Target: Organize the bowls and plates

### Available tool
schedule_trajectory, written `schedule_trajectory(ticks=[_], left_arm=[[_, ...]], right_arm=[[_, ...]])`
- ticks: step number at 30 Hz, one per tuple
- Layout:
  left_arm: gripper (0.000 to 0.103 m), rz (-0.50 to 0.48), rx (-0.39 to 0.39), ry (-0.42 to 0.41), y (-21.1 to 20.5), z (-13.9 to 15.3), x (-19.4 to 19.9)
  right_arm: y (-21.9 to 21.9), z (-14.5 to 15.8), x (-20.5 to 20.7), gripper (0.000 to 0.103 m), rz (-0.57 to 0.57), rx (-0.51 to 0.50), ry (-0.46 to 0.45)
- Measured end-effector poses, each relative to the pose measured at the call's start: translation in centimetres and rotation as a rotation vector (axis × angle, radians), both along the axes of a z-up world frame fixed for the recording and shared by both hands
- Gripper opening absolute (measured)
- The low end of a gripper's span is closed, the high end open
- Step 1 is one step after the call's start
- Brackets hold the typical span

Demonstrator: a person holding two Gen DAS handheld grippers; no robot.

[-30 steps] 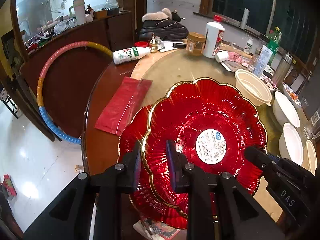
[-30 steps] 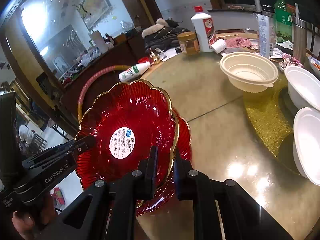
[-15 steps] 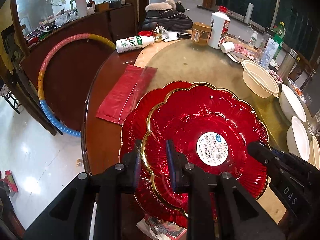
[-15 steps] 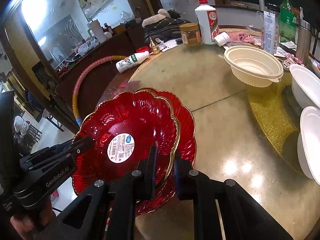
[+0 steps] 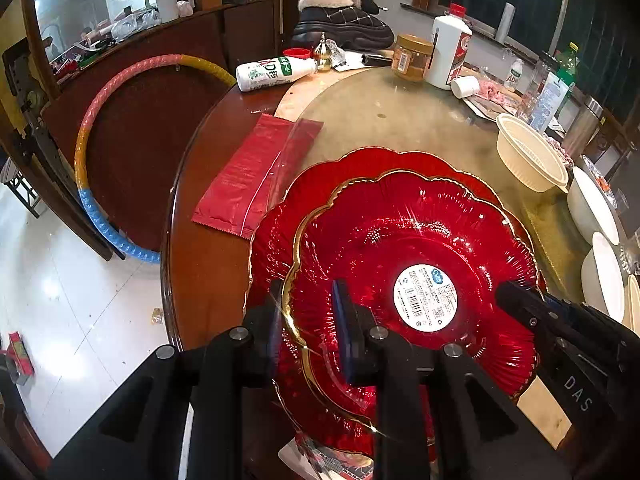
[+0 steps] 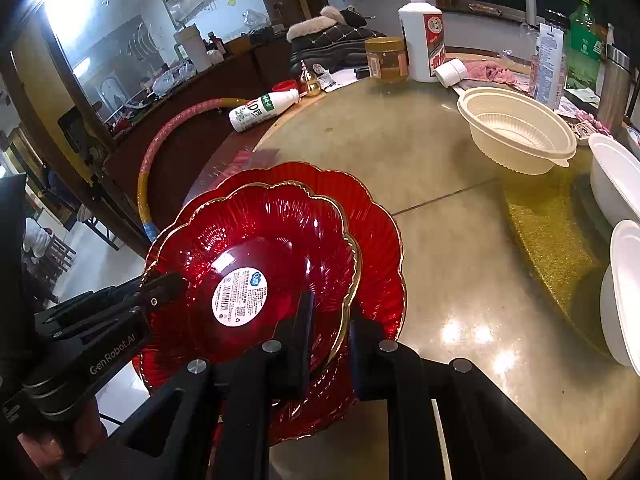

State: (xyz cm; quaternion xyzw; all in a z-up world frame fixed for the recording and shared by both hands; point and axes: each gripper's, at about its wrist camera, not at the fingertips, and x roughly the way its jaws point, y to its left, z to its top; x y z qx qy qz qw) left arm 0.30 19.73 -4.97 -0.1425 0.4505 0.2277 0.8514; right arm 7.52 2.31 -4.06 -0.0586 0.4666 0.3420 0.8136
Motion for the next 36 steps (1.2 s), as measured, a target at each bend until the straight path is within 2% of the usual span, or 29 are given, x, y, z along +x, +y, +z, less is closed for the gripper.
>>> schedule_trajectory(ticks=[11, 19, 27, 29, 34, 36], left_arm=[[0.021, -0.002, -0.004, 0.010, 0.1, -0.3, 0.2], [0.021, 0.003, -0.024, 0.031, 0.1, -0.2, 0.4], [0.022, 0.013, -0.043, 0.048, 0.1, 0.0, 0.4], [0.022, 0.012, -0.058, 0.048, 0.2, 0.1, 0.4], [0.023, 0.006, -0.066, 0.058, -0.1, 0.2, 0.4], [0.023, 0.007, -0.062, 0.056, -0.2, 0.3, 0.3]], right_arm=[[0.6, -0.3, 0.0, 0.017, -0.001, -0.038, -0.012], [1.3, -0.2, -0.4, 0.025, 0.010, -0.069, -0.022], [1.4, -0.1, -0.5, 0.025, 0.014, -0.094, -0.025], [1.5, -0.1, -0.5, 0.031, 0.022, -0.104, -0.023], [1.8, 0.1, -1.0, 0.052, 0.056, -0.112, -0.024], [1.9, 0.1, -1.1, 0.053, 0.059, -0.112, -0.025]])
